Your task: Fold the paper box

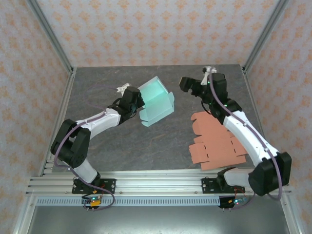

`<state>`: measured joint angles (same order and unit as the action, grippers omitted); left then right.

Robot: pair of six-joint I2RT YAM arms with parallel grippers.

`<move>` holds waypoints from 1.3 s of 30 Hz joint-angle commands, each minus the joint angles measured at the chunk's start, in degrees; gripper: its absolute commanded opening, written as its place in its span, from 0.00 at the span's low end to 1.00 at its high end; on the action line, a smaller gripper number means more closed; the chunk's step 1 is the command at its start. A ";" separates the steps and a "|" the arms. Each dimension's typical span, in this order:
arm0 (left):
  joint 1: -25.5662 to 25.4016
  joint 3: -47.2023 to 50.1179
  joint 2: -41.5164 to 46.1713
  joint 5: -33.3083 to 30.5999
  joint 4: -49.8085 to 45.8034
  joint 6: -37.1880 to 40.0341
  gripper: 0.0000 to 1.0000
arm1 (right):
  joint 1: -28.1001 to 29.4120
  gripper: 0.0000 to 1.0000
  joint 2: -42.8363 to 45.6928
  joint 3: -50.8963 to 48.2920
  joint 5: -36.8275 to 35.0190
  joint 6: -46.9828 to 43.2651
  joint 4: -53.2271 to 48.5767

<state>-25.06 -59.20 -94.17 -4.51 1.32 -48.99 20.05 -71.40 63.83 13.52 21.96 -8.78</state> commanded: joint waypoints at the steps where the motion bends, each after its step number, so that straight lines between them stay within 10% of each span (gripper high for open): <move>1: 0.64 -4.14 -1.18 -0.17 -5.23 -13.82 0.00 | 1.11 0.99 0.27 -4.28 1.49 27.51 -1.50; 7: 0.74 -7.59 -3.10 2.51 -8.97 -23.09 0.00 | 12.09 0.92 -2.45 -0.88 -4.09 22.71 -5.88; 23: -0.20 -7.21 -2.29 0.90 -10.46 -30.64 0.00 | 14.97 0.67 -15.89 8.02 4.17 16.49 -4.08; 26: -0.24 -6.25 -1.96 0.96 -9.73 -32.20 0.00 | 14.93 0.51 -17.74 9.45 4.14 16.45 -5.99; 30: -0.52 -5.89 -1.73 1.23 -8.31 -31.83 0.02 | 14.84 0.06 -20.85 11.45 5.96 14.22 -7.47; 35: -0.50 -6.34 -1.32 4.37 -6.54 -26.40 0.57 | 14.62 0.00 -21.87 16.32 2.61 6.40 -14.26; 37: -0.49 -4.31 0.31 5.44 -3.99 -24.33 0.96 | 14.05 0.00 -22.49 19.39 1.44 0.38 -19.17; 39: -0.51 -1.83 2.77 6.24 -1.82 -22.91 1.00 | 12.89 0.00 -23.48 22.52 1.67 -5.99 -23.67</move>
<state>-25.30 -63.68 -96.07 0.40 -3.99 -75.68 34.33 -94.59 81.58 17.32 26.33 -25.45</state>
